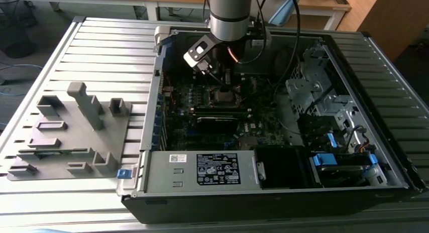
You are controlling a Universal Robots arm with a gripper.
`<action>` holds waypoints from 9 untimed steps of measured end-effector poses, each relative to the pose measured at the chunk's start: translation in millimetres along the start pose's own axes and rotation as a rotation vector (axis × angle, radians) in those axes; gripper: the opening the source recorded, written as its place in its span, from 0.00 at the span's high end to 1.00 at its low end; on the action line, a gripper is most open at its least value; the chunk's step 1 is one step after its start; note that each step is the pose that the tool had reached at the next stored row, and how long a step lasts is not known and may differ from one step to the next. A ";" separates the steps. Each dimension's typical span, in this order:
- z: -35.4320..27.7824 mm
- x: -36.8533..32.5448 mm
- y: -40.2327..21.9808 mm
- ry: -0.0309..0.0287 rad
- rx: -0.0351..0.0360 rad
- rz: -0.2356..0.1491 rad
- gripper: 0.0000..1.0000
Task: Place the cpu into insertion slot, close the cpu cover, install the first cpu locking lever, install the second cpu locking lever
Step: 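Place the cpu into insertion slot, then close the cpu cover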
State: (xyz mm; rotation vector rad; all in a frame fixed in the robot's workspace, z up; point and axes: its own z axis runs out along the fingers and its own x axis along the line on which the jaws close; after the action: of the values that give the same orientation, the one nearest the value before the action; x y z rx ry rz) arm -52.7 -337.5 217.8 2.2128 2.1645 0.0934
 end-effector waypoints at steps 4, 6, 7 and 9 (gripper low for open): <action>-0.5 0.0 0.1 -0.0008 -0.0001 0.009 0.89; -0.8 0.0 0.1 -0.0009 0.0000 0.009 0.89; -1.1 0.0 0.1 -0.0011 0.0001 0.009 0.89; -1.7 0.0 0.1 -0.0008 0.0000 0.009 0.89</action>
State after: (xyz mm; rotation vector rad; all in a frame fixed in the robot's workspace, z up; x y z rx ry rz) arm -52.6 -337.5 219.5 2.2223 2.1544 0.0928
